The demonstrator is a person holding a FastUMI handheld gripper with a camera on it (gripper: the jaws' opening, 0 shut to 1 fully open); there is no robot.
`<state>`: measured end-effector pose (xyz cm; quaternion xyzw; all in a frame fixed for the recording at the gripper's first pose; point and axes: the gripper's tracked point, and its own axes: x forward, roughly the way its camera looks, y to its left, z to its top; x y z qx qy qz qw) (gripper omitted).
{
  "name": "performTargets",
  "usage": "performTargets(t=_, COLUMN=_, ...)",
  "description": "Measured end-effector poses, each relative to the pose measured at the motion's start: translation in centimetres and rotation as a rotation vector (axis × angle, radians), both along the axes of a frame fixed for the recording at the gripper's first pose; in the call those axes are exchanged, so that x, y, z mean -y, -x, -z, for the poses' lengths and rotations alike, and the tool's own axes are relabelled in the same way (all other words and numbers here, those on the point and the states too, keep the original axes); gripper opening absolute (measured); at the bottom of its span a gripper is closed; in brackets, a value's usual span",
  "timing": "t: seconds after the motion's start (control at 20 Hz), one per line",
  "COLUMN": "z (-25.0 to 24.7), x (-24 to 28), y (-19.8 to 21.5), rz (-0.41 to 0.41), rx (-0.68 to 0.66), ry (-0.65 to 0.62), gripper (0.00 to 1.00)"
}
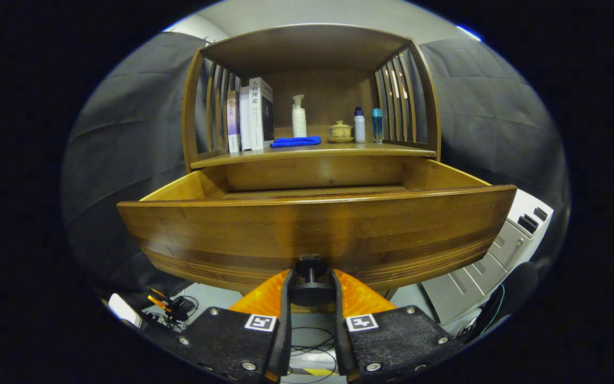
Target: Pull open the drawer, take out the items inside it, and place them on the countertop above the cabinet.
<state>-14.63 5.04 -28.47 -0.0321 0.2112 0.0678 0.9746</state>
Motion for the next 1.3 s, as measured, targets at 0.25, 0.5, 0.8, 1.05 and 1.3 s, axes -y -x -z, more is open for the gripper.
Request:
performTargets(t=0.25, z=-4.5, x=-0.9, y=0.6, rz=-0.083, rx=0.036, ry=0.014, gripper=0.64)
performTargets(t=0.5, z=-12.0, x=-0.6, y=-2.0, rz=-0.018, rx=0.130, ry=0.045, gripper=0.86)
performTargets(t=0.8, z=-13.2, x=1.3, y=-9.1, rz=0.112, rx=-0.005, ry=0.152, gripper=0.96)
performTargets(t=1.05, z=-8.9, x=1.8, y=-14.2, rz=0.210, rx=-0.235, ry=0.133, gripper=0.96)
performTargets(t=1.3, z=-3.1, x=1.9, y=-15.4, rz=0.195, rx=-0.452, ry=0.144, gripper=0.96)
